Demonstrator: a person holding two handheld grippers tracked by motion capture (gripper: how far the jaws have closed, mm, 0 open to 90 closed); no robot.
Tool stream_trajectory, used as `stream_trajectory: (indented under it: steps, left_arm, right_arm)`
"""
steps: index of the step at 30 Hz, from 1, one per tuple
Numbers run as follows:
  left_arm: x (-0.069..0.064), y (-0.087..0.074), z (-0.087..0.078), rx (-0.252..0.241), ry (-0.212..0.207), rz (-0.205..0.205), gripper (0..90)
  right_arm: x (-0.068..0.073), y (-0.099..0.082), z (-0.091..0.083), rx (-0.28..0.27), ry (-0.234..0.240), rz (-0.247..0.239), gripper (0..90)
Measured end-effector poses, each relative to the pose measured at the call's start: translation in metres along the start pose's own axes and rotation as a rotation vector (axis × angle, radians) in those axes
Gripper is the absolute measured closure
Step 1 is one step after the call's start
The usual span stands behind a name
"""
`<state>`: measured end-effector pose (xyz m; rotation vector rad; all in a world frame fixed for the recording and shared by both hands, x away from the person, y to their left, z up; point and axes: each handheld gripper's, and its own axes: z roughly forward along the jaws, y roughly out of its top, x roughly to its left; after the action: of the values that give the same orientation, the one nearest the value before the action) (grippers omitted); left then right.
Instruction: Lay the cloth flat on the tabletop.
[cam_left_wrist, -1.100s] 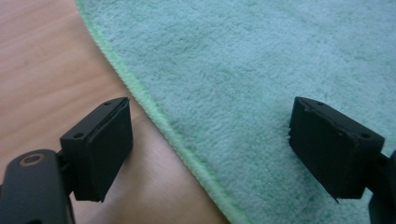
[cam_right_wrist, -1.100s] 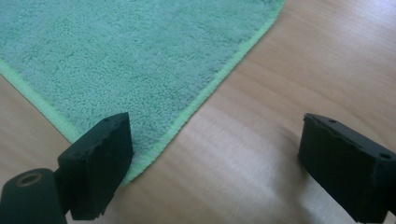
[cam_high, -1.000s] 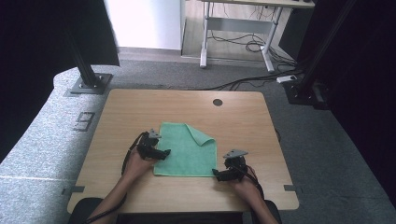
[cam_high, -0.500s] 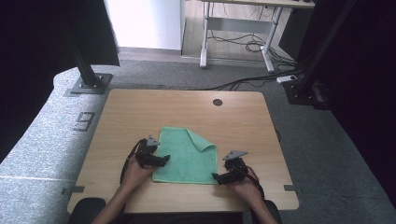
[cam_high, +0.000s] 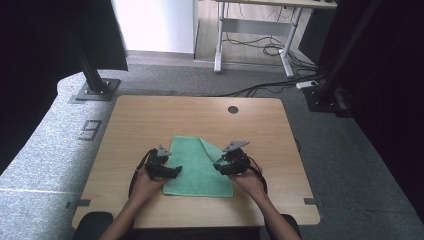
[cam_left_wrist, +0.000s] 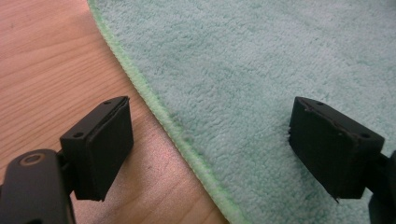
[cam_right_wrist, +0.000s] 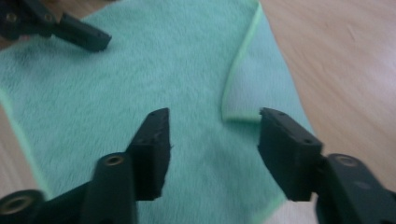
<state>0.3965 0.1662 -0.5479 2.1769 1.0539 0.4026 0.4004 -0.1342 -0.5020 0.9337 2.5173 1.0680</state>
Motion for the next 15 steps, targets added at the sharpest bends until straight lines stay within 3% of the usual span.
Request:
stream_trajectory:
  steps: [8,15]
  left_arm:
    - [0.000,0.000,0.000,0.001,0.000,0.001,14.6]
    - [0.000,0.000,0.000,0.001,0.000,0.001,14.6]
  right_arm:
    - [-0.008,0.017,0.029,0.026,-0.001,-0.002,62.3]
    - [-0.012,0.008,0.051,0.096,-0.036,-0.021,66.3]
